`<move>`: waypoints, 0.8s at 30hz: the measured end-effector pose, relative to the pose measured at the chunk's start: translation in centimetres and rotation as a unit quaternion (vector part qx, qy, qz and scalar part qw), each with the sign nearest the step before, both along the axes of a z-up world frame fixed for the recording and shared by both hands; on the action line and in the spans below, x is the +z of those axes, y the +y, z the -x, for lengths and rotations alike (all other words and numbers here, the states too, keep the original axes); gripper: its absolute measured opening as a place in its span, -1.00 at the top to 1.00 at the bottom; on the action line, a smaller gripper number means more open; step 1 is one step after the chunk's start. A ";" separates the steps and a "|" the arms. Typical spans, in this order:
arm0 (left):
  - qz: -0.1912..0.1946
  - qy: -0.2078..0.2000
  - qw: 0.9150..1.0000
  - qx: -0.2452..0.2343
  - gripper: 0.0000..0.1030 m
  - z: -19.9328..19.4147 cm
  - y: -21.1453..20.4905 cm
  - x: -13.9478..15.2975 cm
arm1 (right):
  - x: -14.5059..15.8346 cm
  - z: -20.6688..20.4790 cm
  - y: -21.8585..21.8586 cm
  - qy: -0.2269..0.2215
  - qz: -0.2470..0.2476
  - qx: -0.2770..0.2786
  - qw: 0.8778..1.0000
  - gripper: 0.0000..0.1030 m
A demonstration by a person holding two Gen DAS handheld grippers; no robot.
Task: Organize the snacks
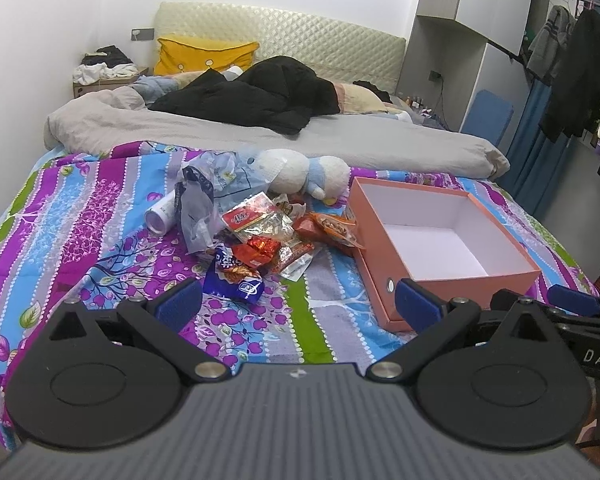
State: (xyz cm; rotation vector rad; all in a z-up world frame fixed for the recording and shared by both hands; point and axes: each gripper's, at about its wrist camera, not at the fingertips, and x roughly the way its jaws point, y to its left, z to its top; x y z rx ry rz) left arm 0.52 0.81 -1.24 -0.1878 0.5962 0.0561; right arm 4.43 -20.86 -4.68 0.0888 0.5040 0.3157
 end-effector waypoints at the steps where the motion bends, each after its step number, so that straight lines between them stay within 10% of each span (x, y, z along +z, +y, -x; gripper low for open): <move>1: 0.000 0.000 1.000 0.000 -1.00 0.0 0.0 0.0 | 0.0 0.0 0.0 -0.001 0.000 -0.001 1.000 -1.00; 24: 0.003 0.004 1.000 0.002 -1.00 0.2 0.8 -0.9 | -0.4 -0.1 0.6 0.006 0.003 0.004 1.000 -1.00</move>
